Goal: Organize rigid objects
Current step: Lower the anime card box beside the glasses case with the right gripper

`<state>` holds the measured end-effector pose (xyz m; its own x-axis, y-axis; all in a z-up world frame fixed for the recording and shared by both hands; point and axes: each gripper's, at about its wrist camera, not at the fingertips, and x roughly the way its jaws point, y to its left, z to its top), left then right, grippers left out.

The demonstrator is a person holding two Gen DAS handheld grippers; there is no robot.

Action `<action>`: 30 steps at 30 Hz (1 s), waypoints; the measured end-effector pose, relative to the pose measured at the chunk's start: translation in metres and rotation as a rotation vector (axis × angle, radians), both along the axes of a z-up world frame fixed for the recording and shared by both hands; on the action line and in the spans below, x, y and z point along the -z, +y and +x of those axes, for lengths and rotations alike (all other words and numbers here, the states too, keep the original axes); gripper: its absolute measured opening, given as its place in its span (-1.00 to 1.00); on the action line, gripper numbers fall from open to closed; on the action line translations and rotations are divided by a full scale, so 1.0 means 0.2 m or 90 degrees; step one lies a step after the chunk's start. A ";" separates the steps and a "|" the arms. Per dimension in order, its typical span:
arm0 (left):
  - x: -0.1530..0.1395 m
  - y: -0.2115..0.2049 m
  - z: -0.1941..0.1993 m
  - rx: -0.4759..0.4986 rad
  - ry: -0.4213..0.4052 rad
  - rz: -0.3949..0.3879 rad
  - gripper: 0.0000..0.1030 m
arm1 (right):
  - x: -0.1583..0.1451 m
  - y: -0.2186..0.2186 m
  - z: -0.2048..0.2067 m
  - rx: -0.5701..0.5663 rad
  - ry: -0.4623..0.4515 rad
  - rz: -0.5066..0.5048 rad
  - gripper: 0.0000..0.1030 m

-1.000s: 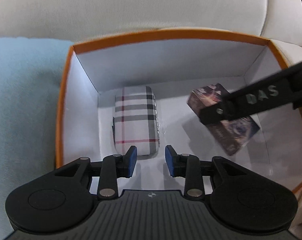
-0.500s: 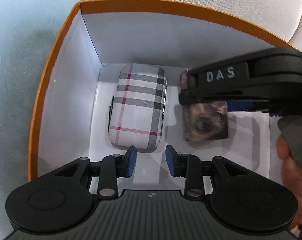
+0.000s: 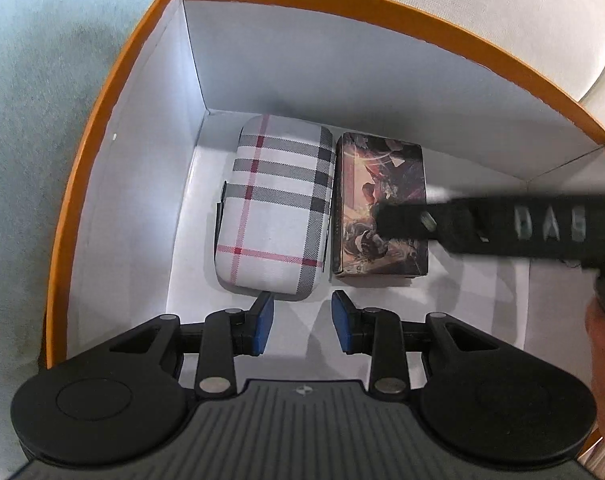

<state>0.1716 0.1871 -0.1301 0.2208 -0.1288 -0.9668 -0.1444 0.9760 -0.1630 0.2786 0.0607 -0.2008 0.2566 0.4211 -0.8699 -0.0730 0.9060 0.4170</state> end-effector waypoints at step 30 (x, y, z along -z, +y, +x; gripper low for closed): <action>-0.03 0.20 -0.08 -0.097 -0.007 0.044 -0.41 | 0.05 -0.01 -0.08 -0.047 -0.012 0.029 -0.23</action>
